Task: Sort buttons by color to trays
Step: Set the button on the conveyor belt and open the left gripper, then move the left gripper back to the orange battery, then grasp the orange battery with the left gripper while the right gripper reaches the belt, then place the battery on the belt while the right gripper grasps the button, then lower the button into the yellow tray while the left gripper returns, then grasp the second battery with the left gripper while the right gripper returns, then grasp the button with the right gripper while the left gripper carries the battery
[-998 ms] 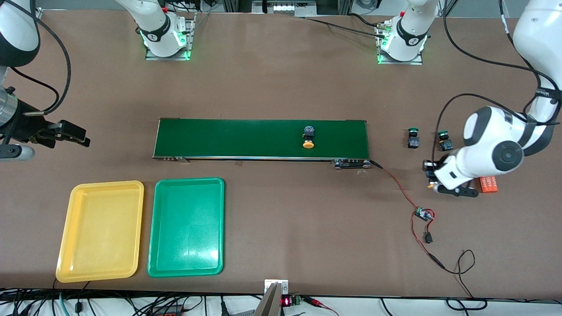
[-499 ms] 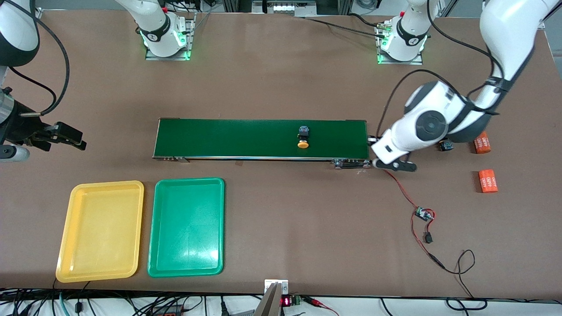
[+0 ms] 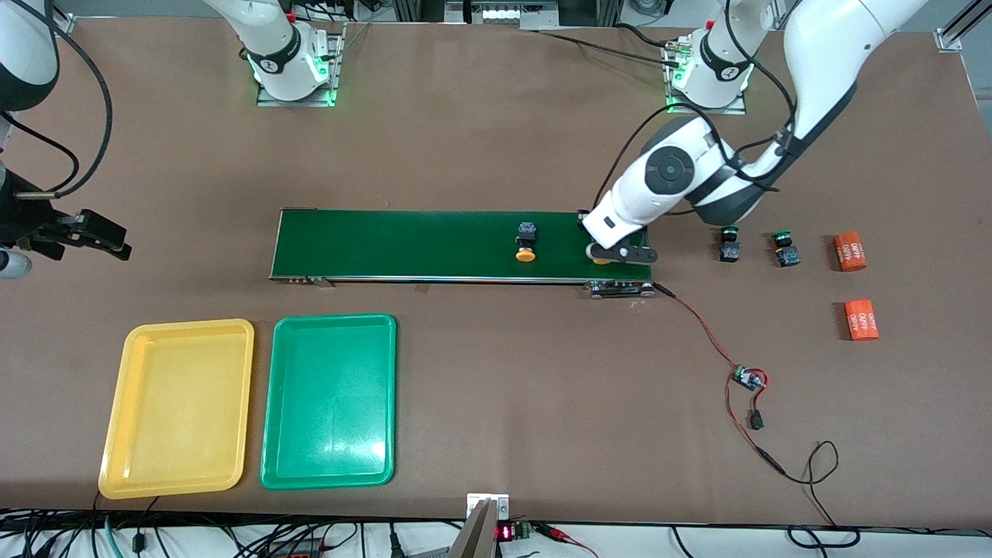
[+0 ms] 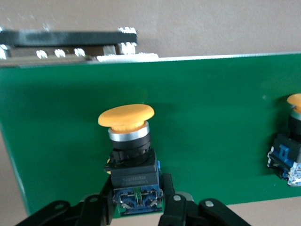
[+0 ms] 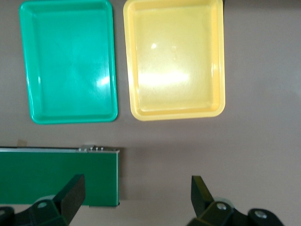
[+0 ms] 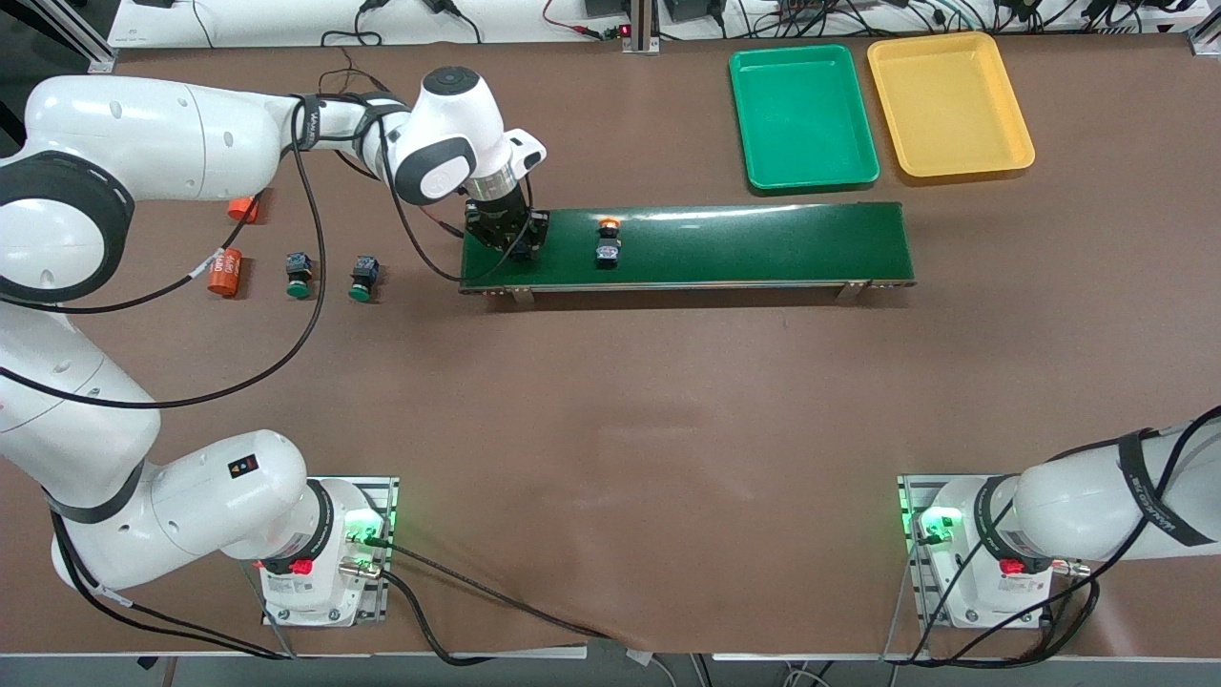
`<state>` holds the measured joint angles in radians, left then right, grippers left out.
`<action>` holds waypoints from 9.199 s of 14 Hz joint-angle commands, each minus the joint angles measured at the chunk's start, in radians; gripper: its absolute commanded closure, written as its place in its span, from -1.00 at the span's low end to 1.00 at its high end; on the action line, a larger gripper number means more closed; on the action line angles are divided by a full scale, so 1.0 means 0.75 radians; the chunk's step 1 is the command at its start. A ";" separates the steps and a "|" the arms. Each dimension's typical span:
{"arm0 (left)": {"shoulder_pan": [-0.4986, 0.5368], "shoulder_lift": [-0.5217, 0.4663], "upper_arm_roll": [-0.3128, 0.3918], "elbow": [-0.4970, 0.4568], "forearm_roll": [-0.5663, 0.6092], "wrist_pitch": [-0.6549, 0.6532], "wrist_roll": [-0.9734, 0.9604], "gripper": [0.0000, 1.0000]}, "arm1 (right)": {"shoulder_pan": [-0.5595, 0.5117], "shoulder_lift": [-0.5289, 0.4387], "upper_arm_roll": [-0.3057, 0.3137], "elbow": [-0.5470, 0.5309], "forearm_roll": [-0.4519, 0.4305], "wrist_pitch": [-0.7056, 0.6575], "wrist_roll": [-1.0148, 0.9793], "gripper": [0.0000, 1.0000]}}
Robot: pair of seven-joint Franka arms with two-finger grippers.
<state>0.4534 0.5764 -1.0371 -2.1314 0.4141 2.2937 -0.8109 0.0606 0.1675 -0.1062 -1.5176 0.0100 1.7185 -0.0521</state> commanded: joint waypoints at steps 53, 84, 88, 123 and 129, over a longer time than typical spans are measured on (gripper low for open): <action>0.118 -0.026 0.312 0.478 -0.209 -0.614 2.102 0.50 | 0.688 0.249 0.023 -0.308 0.152 0.406 0.701 -1.00; -0.365 -0.462 1.227 0.216 -0.356 -0.275 1.437 -1.00 | 0.552 0.370 0.131 -0.417 0.042 0.785 0.953 0.92; -0.363 -0.392 1.417 0.205 -0.350 -0.269 1.423 -1.00 | 0.294 0.437 0.131 -0.288 -0.033 0.785 0.637 0.91; -0.349 -0.321 0.964 0.279 -0.437 -0.639 1.731 0.64 | 0.592 0.353 0.164 -0.316 0.058 0.423 0.709 -1.00; -0.359 -0.286 0.688 0.261 -0.474 -0.512 2.143 0.70 | 0.700 0.353 0.185 -0.480 0.058 0.599 0.957 -1.00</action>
<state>0.1774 0.3471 -0.4498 -1.9380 0.0741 1.8953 0.7377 0.5838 0.4534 0.0329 -1.8285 0.0416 2.1479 0.6460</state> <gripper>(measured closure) 0.524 0.000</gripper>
